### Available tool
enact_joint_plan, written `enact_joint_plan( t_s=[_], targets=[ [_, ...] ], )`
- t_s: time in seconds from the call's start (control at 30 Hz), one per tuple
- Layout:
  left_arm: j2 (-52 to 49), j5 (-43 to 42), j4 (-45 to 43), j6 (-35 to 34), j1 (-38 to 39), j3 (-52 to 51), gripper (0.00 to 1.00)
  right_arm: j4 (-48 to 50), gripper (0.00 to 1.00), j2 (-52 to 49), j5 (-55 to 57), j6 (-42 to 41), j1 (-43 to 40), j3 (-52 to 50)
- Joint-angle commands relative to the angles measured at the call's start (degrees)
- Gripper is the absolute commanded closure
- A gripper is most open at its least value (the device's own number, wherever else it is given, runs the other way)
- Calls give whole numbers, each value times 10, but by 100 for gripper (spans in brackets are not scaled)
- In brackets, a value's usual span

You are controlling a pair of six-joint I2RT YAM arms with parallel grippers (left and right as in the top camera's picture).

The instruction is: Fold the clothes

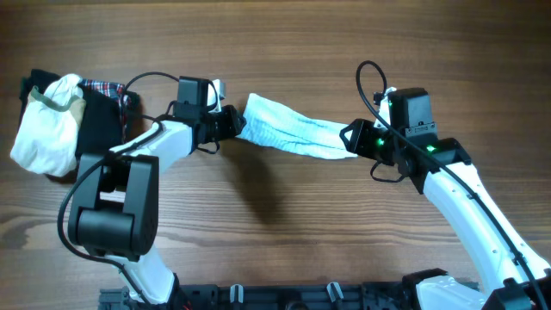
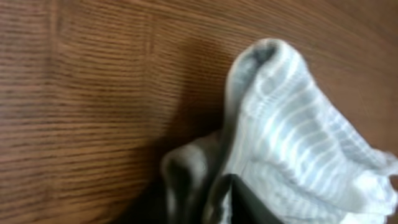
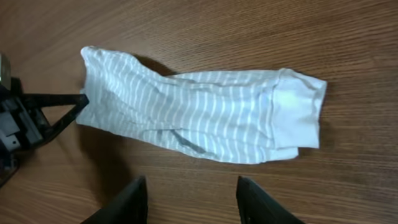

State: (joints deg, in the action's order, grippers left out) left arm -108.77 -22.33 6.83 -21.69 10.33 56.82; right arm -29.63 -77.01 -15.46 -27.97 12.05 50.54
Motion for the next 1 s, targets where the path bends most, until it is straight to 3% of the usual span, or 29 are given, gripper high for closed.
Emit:
enact_joint_plan(
  t_s=[0.0, 0.23, 0.6, 0.73, 0.97],
  targets=[
    [-9, 32, 0, 2, 3, -5, 93, 0, 53, 3, -9, 8, -1, -3],
    [-2, 38, 11, 17, 0, -3, 96, -2, 53, 3, -7, 9, -1, -3],
    [102, 38, 129, 19, -38, 5, 95, -10, 53, 3, 7, 9, -1, -3],
    [87, 38, 152, 17, -38, 5, 54, -9, 53, 3, 7, 9, -1, -3],
    [45, 37, 152, 14, -40, 5, 26, -9, 53, 3, 7, 9, -1, -3]
  ],
)
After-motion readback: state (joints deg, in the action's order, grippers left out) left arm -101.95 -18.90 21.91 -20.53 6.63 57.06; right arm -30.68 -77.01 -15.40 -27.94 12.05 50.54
